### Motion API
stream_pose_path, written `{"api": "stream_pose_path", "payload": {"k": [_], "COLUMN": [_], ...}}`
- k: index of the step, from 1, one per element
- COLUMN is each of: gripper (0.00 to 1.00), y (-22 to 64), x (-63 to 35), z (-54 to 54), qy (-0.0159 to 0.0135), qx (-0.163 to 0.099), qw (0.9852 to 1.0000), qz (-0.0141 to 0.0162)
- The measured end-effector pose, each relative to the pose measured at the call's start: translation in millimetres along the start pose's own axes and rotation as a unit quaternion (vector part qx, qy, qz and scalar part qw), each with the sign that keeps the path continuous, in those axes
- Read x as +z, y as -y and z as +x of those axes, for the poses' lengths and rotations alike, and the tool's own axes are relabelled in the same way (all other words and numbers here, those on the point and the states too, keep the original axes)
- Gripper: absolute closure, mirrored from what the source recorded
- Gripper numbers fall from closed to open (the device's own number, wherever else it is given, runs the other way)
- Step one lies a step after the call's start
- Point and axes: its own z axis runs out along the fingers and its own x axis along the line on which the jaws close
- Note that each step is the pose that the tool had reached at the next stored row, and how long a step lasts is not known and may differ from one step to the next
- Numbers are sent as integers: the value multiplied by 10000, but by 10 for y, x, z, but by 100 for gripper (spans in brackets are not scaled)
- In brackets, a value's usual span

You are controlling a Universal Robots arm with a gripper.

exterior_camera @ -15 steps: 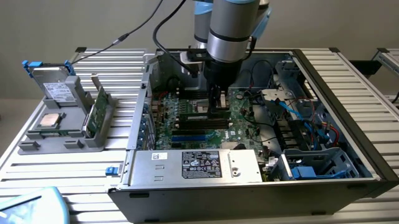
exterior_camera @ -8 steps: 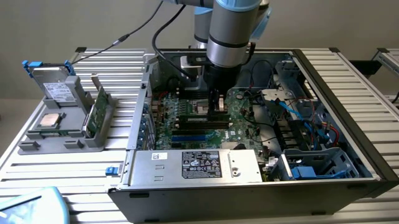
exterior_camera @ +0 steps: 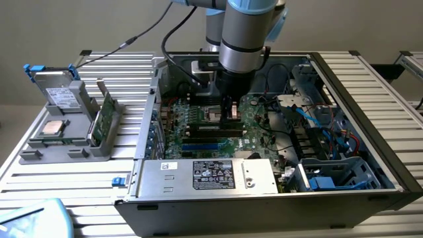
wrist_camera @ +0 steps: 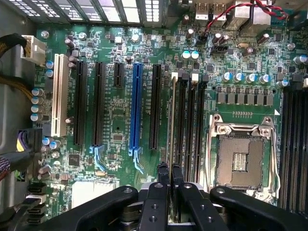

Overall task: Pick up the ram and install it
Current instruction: 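Pick up the ram and move it above insertion slot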

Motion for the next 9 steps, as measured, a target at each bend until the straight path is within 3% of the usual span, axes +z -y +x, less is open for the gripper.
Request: {"api": "stream_pose_path", "payload": {"k": [5,9], "gripper": [87,87], "y": [1,3], "x": [20,46], "z": [0,-5], "qy": [6,44], "qx": [0,-3], "qw": [10000,10000], "qz": [-7,-5]}}
